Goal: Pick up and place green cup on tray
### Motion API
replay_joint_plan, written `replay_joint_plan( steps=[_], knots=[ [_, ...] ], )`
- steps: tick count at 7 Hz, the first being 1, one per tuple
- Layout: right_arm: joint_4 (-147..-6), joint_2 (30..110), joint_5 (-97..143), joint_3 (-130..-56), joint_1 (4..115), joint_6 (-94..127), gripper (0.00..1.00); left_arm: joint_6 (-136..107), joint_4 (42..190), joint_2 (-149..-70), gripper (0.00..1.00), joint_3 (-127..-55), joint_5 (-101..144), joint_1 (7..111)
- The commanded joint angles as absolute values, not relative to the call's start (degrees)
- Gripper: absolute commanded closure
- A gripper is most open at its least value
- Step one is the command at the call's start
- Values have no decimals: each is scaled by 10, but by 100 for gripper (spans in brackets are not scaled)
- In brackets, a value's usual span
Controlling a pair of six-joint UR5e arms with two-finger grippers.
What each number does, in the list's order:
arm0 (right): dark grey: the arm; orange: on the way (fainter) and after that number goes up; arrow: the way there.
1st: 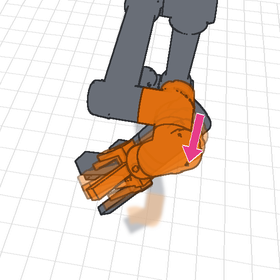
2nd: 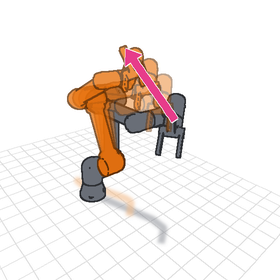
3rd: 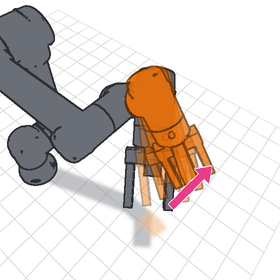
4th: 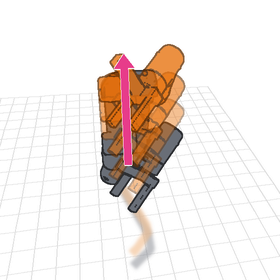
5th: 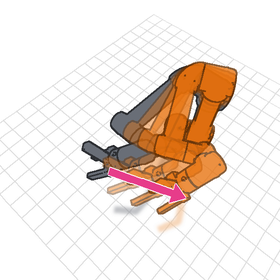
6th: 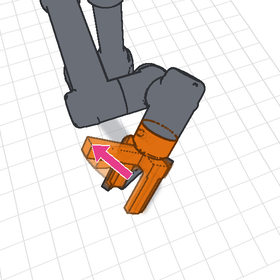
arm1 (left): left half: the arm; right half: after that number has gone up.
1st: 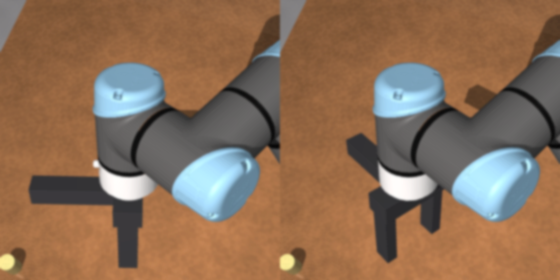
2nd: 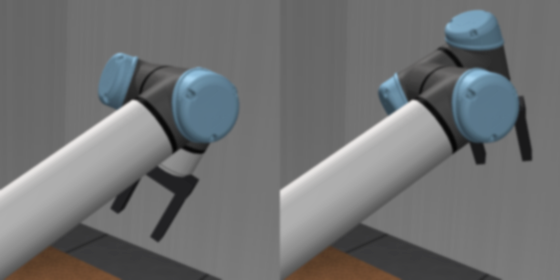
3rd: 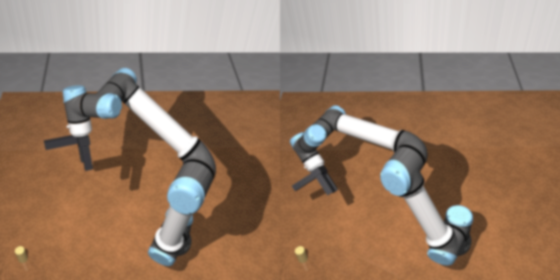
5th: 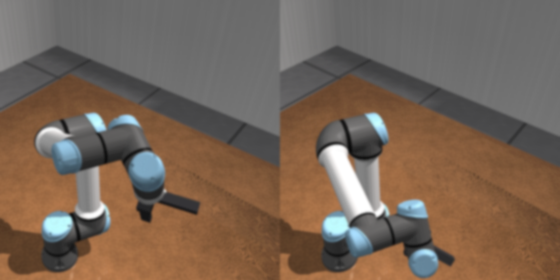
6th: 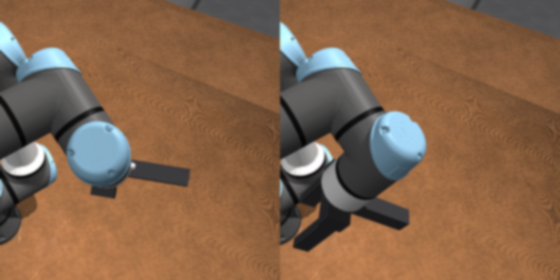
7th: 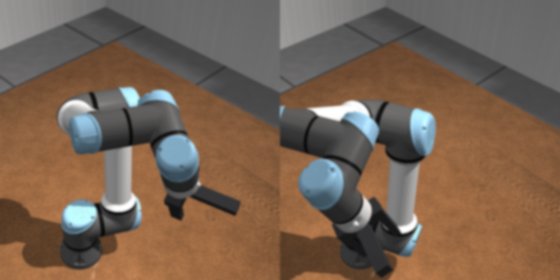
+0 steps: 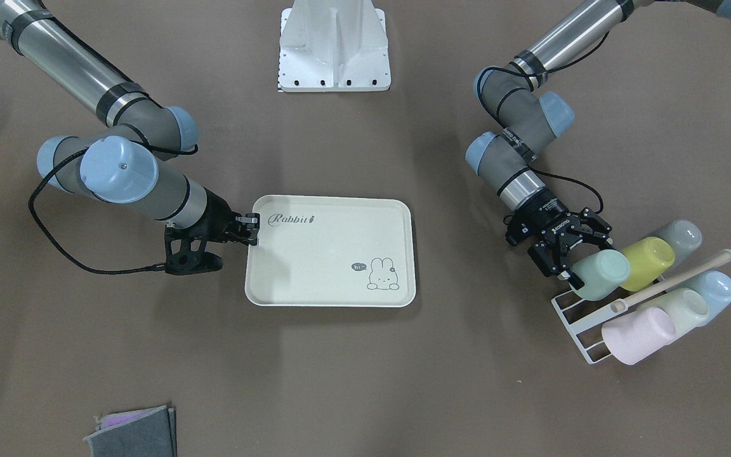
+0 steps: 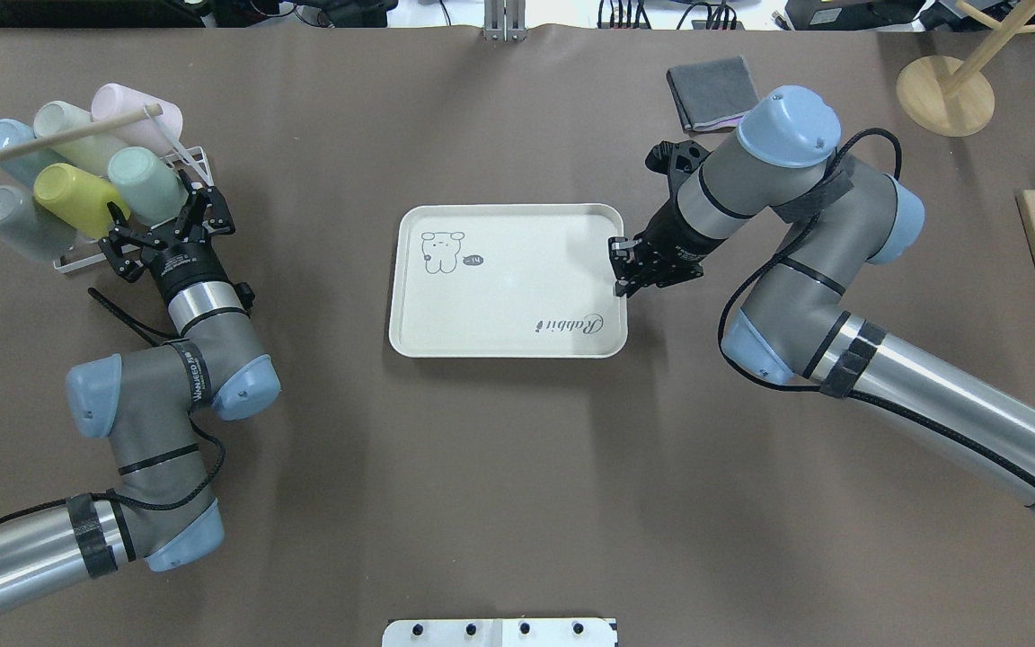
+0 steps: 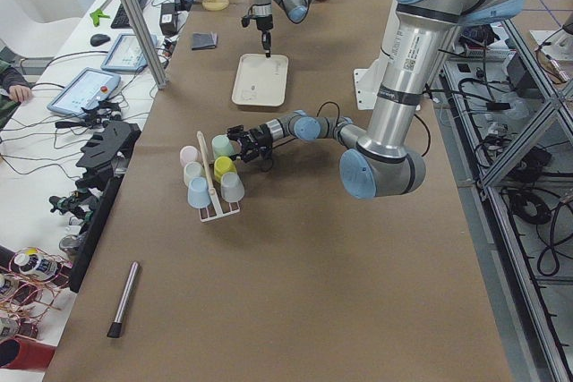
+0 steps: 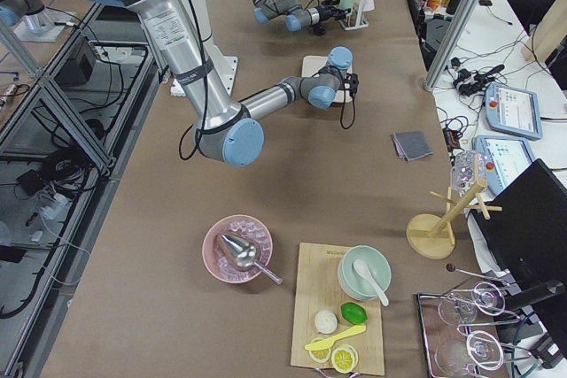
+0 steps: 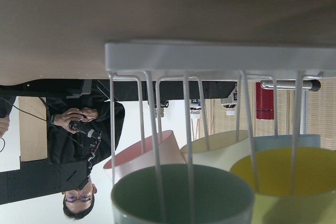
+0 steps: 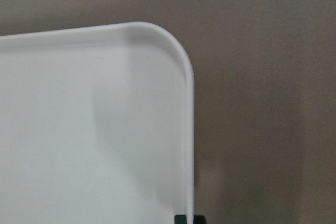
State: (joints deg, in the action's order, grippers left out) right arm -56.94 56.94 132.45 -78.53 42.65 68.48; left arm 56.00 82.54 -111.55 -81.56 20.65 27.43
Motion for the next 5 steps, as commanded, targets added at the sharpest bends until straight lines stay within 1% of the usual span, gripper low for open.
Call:
replay_joint_plan(
  steps=[1, 2, 3, 4, 5],
  knots=[
    [-556, 576, 1333, -792, 412, 679, 100, 562, 827, -1116, 2, -815, 207, 278],
    [-545, 579, 1335, -796, 410, 683, 100, 562, 827, -1116, 2, -815, 207, 279],
    [-534, 605, 1335, -815, 401, 685, 100, 563, 826, -1116, 2, -815, 207, 279],
    [-534, 615, 1334, -830, 399, 687, 100, 563, 826, -1116, 2, -815, 207, 279],
    [-534, 615, 1332, -831, 395, 688, 100, 563, 826, -1116, 2, -814, 207, 279]
  ],
)
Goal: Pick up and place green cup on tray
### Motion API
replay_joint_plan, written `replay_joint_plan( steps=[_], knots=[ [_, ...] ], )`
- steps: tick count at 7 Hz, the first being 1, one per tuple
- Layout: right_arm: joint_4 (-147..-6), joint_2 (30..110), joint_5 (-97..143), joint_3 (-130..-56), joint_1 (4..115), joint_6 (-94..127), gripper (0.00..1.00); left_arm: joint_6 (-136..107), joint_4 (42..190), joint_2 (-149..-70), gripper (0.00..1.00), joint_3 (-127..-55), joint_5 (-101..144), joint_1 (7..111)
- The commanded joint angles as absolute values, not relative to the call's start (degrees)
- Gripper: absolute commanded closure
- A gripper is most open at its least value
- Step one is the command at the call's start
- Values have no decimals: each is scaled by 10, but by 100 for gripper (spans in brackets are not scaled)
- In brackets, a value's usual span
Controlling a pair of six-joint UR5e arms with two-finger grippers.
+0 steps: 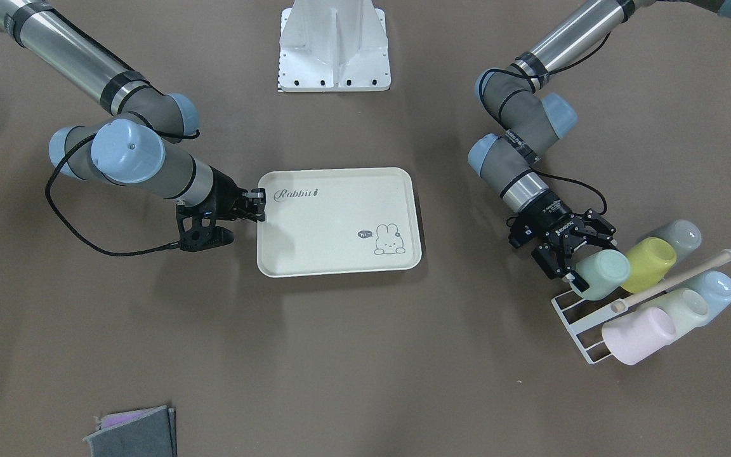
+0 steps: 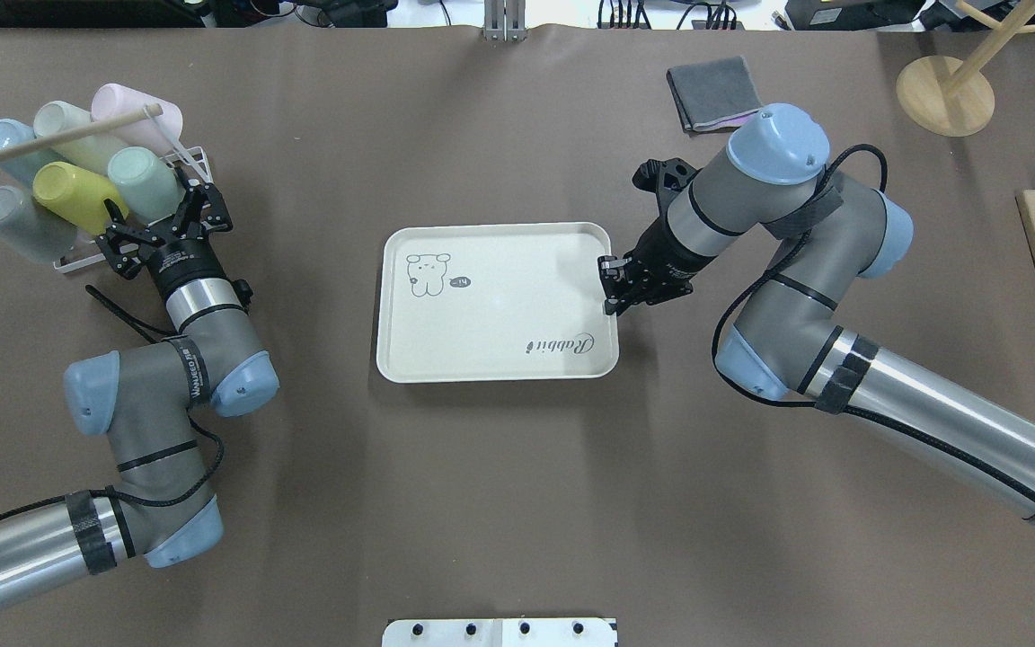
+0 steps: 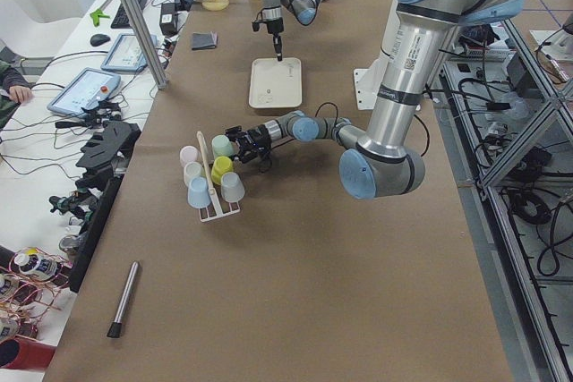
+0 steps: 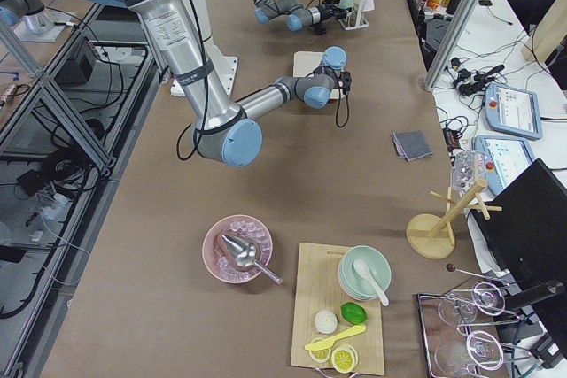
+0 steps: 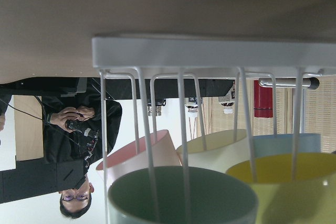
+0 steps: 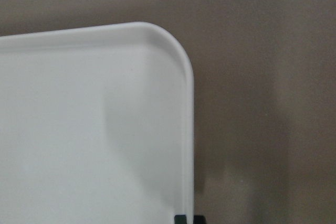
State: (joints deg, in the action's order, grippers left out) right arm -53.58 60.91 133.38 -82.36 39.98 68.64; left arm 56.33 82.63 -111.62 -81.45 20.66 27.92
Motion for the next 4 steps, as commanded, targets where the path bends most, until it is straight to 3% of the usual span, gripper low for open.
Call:
replay_joint_plan(
  steps=[1, 2, 3, 4],
  knots=[
    [-533, 615, 1332, -831, 392, 688, 100, 563, 826, -1116, 2, -811, 207, 279],
    [-534, 614, 1328, -831, 387, 688, 100, 563, 827, -1116, 4, -810, 207, 279],
    [-534, 614, 1322, -831, 382, 688, 100, 563, 827, -1117, 26, -811, 207, 279],
    [-538, 613, 1320, -827, 382, 688, 100, 563, 827, -1118, 35, -811, 207, 279]
  ],
)
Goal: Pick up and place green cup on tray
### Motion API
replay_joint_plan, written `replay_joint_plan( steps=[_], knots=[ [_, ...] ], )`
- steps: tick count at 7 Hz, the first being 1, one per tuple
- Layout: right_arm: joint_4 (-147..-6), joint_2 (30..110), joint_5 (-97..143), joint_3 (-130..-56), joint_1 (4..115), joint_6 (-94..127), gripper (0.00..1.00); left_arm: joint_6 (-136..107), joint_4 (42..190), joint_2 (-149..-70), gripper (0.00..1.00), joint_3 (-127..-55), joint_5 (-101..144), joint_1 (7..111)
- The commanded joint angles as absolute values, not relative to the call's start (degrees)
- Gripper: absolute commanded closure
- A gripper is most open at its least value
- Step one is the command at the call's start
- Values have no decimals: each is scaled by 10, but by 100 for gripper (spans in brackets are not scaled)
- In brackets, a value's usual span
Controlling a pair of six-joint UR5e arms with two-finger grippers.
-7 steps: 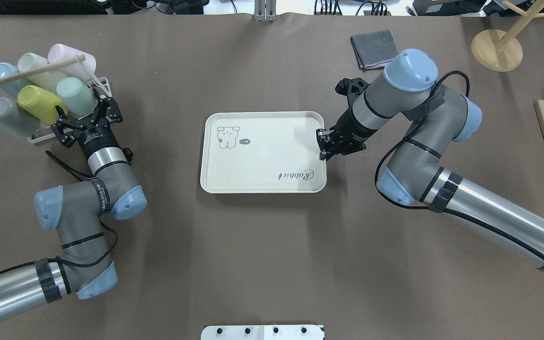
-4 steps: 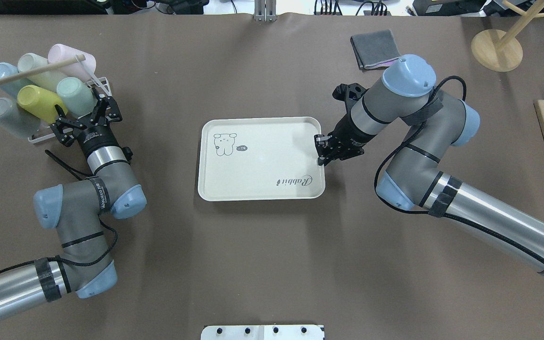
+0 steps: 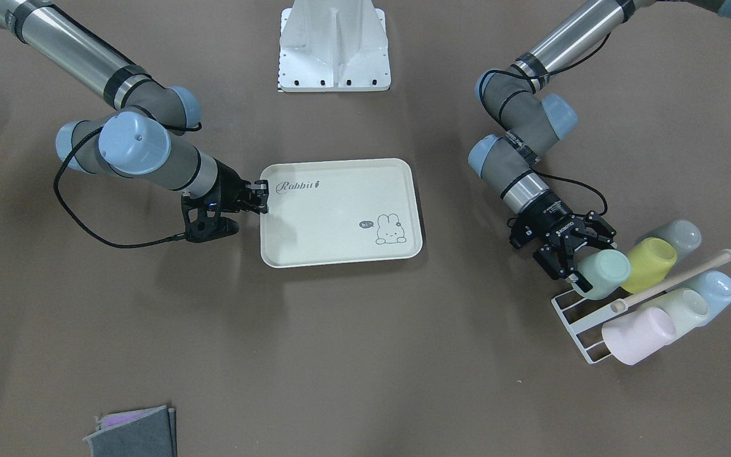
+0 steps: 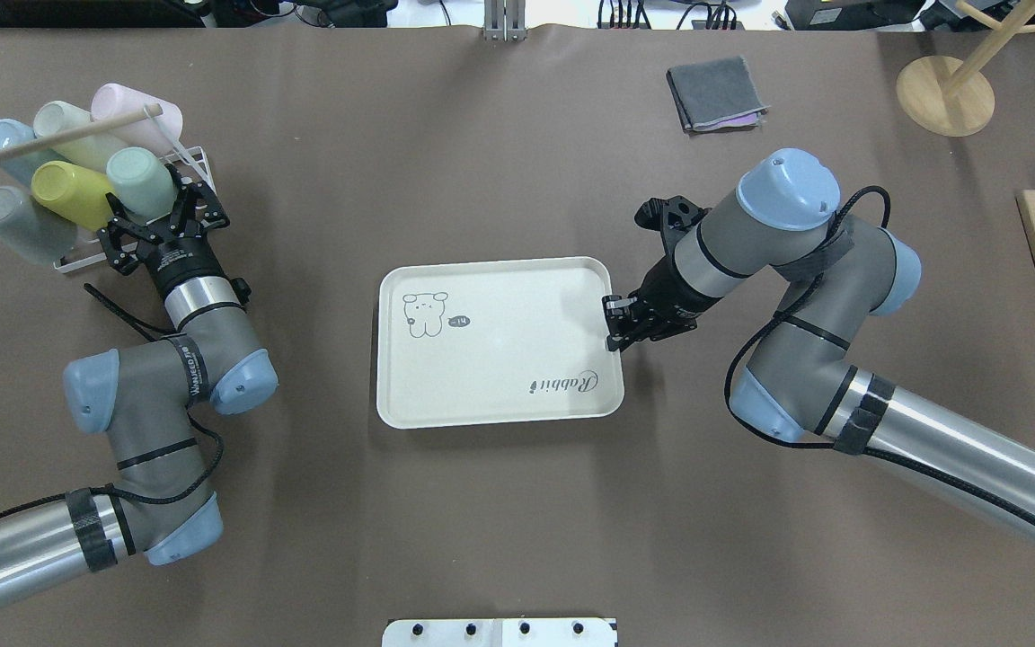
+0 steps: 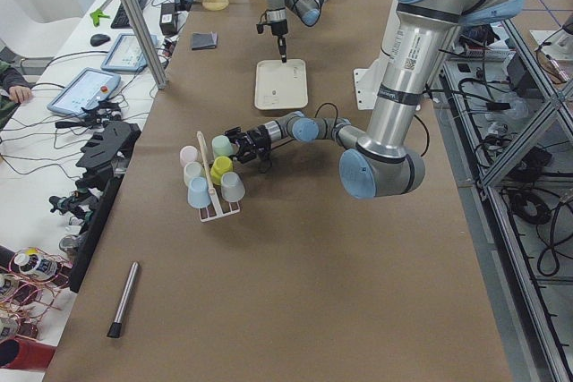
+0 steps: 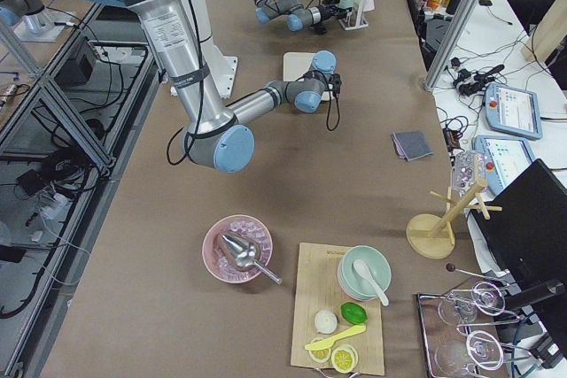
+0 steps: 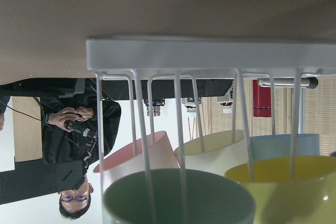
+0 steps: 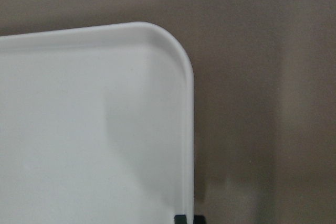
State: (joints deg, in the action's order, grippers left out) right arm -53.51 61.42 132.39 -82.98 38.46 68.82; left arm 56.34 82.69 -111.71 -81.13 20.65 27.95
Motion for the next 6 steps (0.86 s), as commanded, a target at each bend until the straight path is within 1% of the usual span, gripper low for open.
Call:
replay_joint_plan(
  steps=[1, 4, 5, 6],
  knots=[
    [-540, 613, 1320, -825, 382, 689, 100, 563, 826, -1119, 35, -811, 207, 279],
    [-537, 613, 1317, -824, 379, 730, 100, 565, 826, -1118, 35, -816, 207, 280],
    [-537, 613, 1318, -824, 379, 731, 99, 569, 826, -1118, 35, -820, 207, 285],
    [-537, 614, 1318, -824, 380, 731, 33, 582, 826, -1116, 35, -830, 207, 287]
  ],
)
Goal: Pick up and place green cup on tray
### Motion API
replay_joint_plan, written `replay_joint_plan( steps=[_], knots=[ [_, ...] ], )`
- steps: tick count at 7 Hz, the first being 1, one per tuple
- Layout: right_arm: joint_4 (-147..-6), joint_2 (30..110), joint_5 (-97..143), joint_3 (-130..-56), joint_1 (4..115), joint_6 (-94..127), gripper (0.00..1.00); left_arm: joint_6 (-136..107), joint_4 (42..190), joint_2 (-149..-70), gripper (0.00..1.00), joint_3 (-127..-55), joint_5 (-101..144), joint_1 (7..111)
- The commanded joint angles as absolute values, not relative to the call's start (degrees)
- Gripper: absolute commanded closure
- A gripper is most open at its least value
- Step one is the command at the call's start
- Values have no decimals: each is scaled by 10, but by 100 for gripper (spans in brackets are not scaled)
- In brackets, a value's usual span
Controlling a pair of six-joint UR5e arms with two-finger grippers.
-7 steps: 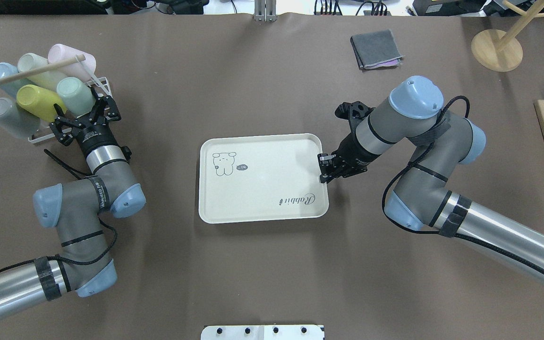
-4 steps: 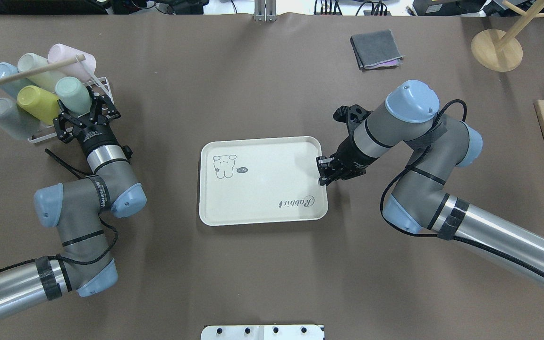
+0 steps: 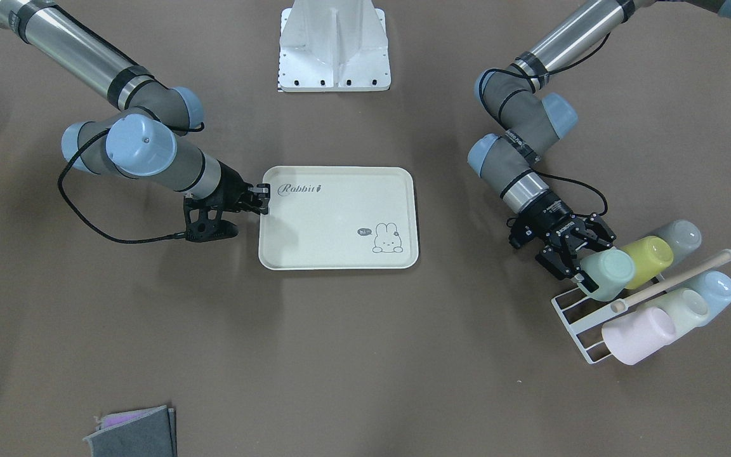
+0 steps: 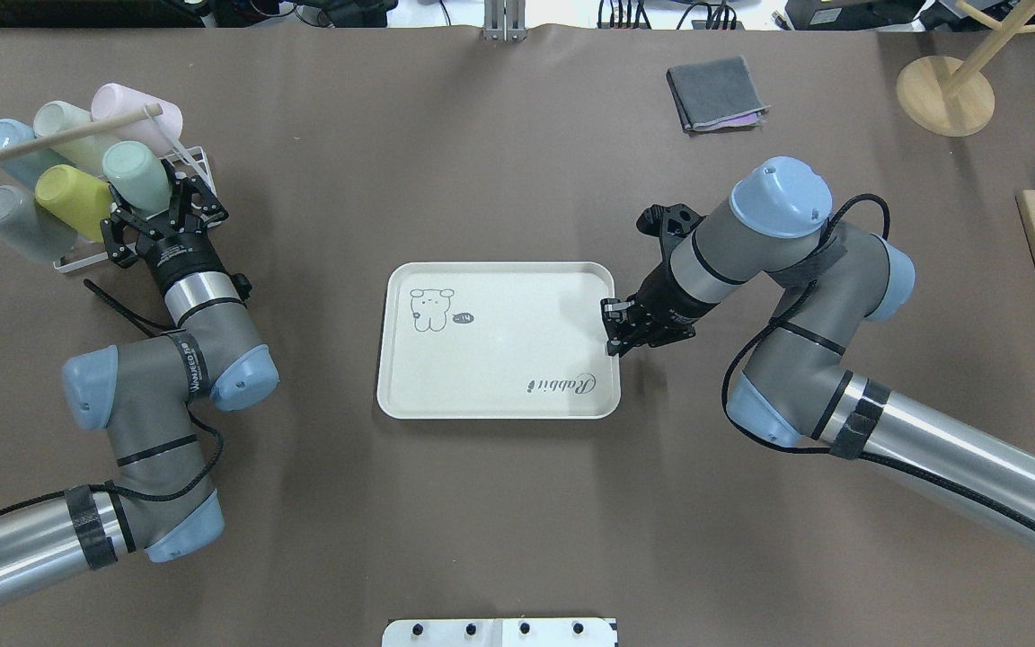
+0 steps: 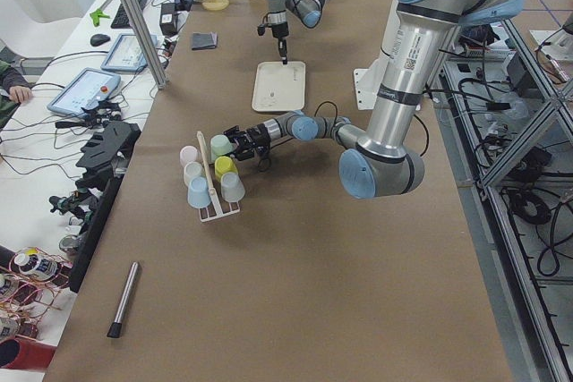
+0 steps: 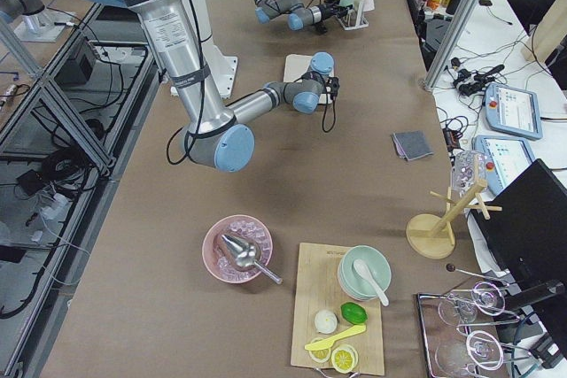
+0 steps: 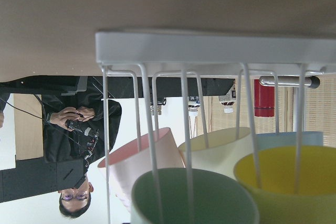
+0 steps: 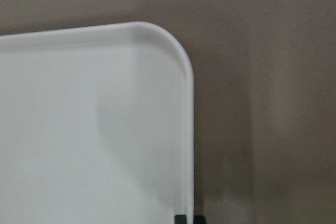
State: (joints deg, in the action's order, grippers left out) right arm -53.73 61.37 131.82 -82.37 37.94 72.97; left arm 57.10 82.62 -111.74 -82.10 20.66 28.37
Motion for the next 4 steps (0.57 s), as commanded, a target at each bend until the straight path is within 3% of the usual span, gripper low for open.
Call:
replay_joint_plan(
  steps=[1, 2, 4],
  knots=[
    [-538, 614, 1318, -829, 380, 732, 9, 583, 826, -1116, 35, -836, 206, 289],
    [-540, 616, 1324, -836, 387, 733, 1, 594, 826, -1115, 35, -843, 206, 290],
    [-585, 635, 1339, -867, 433, 732, 0, 601, 826, -1106, 35, -860, 198, 291]
  ],
)
